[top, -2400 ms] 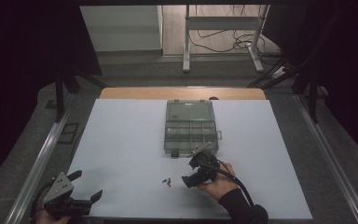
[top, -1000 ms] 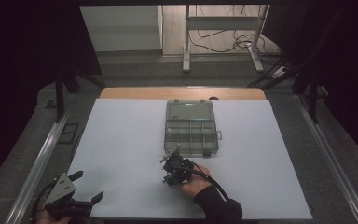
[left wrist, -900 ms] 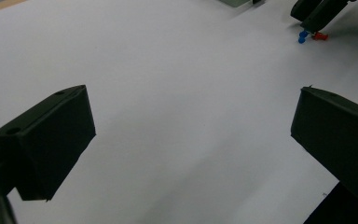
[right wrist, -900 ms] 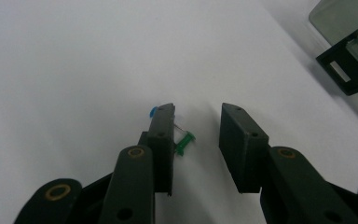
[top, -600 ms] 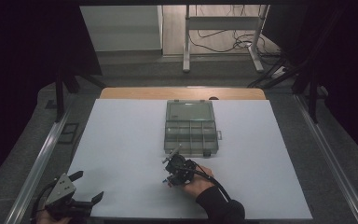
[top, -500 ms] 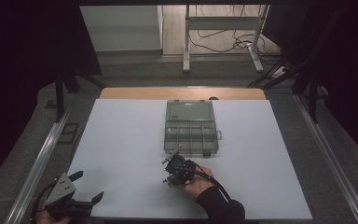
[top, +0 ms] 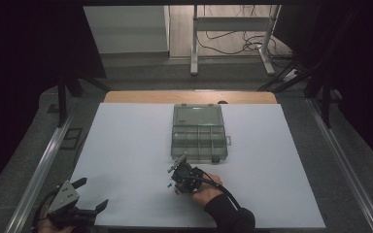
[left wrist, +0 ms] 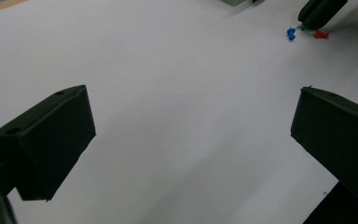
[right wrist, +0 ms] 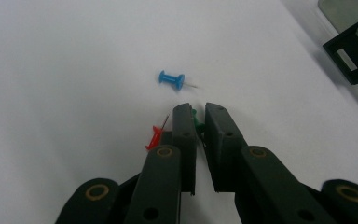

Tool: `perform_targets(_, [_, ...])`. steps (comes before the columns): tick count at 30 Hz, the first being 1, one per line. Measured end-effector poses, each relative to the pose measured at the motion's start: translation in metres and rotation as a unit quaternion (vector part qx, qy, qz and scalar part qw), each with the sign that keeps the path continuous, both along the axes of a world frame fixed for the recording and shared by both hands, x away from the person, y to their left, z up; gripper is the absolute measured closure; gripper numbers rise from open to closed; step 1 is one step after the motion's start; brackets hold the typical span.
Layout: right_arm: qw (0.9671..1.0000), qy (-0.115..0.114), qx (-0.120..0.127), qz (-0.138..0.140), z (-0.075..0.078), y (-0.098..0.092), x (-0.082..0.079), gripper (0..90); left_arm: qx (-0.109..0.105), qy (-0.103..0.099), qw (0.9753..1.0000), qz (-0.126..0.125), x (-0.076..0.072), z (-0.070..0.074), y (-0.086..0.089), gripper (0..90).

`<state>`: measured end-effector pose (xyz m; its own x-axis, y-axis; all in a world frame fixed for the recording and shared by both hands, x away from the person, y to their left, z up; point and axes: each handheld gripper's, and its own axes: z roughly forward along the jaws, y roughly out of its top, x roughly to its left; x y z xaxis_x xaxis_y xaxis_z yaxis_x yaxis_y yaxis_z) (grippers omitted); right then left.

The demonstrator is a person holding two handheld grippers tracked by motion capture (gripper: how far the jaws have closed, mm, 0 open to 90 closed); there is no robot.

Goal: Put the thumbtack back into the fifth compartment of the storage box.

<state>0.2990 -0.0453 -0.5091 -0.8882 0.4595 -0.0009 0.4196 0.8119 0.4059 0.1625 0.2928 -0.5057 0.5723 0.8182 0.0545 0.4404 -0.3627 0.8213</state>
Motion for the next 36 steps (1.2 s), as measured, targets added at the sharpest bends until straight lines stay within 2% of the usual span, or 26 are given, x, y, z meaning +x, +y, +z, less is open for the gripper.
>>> perform_targets(18, [0.9988, -0.015, 0.040, -0.023, 0.012, -0.016, 0.010, 82.2, 0.002, 0.004, 1.0000, 0.001, 0.001, 0.000, 0.000, 0.2])
perform_targets(26, [0.9966, -0.031, 0.067, -0.035, 0.020, -0.024, 0.020, 82.1, 0.003, 0.004, 1.0000, 0.001, 0.001, 0.000, 0.000, 0.2])
perform_targets(36, [0.9933, -0.055, 0.088, -0.051, 0.032, -0.026, 0.036, 81.9, 0.003, 0.004, 1.0000, 0.002, 0.001, 0.000, 0.000, 0.2])
